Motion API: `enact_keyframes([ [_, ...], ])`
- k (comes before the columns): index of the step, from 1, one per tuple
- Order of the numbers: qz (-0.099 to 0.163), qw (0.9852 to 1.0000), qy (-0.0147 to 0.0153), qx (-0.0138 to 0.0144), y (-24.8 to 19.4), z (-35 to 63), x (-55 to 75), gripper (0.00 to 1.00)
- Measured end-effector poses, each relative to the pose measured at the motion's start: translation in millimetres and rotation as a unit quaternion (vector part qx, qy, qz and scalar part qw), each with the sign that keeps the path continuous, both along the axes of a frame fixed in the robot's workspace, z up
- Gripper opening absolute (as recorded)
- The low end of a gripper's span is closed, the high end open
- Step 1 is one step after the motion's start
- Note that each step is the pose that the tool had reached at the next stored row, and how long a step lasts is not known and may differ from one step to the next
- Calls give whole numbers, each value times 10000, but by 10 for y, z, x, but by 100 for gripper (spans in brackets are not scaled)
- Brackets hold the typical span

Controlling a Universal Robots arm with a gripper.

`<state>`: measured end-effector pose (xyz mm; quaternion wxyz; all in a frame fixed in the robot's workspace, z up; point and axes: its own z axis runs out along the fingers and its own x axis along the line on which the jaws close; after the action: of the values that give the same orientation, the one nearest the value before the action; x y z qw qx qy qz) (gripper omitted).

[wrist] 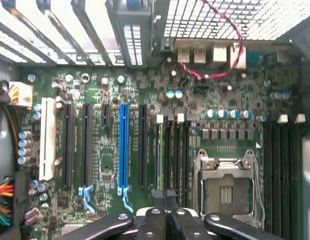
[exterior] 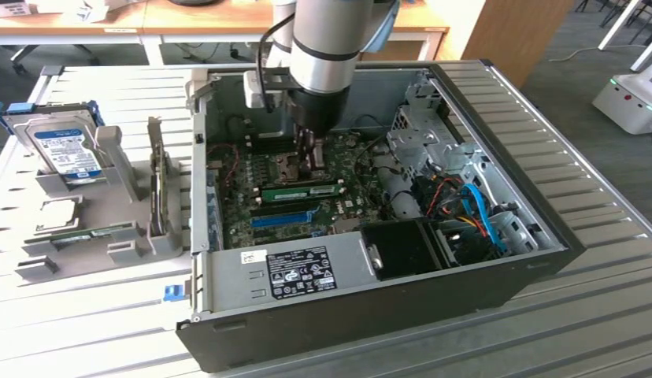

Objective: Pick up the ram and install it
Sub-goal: 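Press down the ram until it locks into place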

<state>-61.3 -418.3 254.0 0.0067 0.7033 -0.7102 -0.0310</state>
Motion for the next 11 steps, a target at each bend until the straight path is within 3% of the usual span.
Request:
enact_keyframes([
  [11,0,10000,15,0,0,-2,-191,11],
])
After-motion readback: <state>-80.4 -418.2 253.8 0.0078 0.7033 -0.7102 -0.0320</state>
